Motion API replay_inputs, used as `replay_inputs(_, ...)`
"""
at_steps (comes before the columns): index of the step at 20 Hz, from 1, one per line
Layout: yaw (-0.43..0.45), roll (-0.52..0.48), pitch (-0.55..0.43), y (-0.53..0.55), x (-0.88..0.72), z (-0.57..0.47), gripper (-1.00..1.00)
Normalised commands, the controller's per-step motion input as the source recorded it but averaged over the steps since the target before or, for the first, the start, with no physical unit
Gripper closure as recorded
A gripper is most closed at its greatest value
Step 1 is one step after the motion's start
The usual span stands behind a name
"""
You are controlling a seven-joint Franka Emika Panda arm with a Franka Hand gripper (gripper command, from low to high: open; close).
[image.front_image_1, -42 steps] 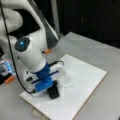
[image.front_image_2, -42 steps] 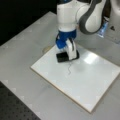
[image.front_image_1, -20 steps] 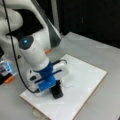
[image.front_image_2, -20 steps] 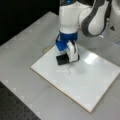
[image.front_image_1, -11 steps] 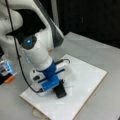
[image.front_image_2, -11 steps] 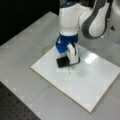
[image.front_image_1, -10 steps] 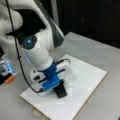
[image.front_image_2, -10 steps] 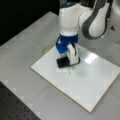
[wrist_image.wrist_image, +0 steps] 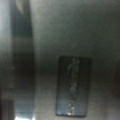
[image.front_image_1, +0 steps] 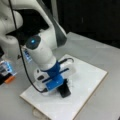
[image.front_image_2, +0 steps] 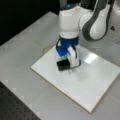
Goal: Erasing curve lines
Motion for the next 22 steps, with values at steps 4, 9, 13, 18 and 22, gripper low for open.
replay_inputs(4,-0.118,0.094,-0.07,0.19,0.28,-0.63,1.0)
replay_inputs(9,-0.13,0.086,-0.055,0.16,0.32,-0.62,1.0)
replay_inputs(13,-0.137,0.08,-0.043,0.16,0.33,-0.61,1.0)
replay_inputs(18,-0.138,0.086,-0.042,0.2,0.4,-0.61,1.0)
replay_inputs(22,-0.129,0.094,-0.031,0.22,0.48,-0.59,1.0)
